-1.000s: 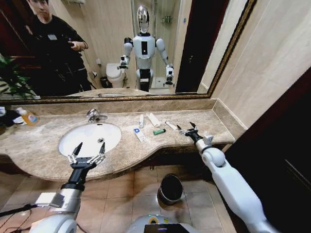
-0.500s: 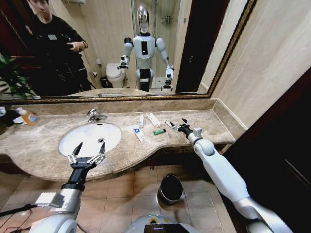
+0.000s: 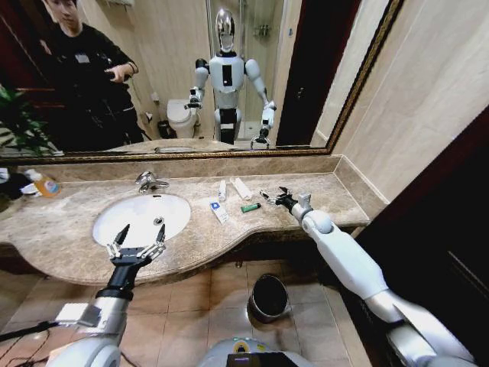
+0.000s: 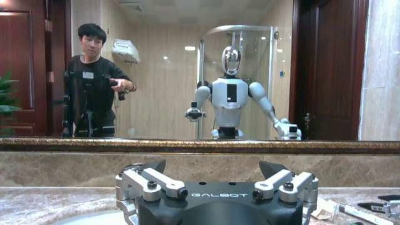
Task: Pick up the trash from the sink and place it in the trash bin.
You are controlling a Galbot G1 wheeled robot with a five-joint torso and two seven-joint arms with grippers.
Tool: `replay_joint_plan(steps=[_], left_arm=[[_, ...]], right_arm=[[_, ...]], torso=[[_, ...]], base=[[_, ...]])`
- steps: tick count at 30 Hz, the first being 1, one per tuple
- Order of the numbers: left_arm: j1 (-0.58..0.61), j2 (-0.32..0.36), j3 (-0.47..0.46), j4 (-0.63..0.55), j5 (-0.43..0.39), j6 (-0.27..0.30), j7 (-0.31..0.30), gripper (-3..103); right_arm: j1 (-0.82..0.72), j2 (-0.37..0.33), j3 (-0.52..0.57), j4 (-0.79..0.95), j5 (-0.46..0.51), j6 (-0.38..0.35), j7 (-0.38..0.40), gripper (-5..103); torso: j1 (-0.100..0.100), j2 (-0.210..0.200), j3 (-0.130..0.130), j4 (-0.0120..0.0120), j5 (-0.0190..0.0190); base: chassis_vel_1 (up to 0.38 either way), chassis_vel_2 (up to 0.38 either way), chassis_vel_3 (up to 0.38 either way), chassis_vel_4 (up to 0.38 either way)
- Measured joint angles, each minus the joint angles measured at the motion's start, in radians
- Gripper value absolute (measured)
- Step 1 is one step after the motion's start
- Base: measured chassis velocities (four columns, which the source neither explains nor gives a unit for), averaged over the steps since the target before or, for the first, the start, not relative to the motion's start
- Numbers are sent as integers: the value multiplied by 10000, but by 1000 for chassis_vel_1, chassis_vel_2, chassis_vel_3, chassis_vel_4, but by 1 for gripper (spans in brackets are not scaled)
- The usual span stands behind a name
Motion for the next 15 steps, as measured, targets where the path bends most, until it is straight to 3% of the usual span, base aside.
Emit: replay_joint_plan(steps=[15], left_arm=[[0,0,0,0,0,0,0,100]], right_arm=[[997,-14,-935,-1304,8,11,-584,100]], torso=[[0,1,0,0,-1]], base=[[0,0,0,0]])
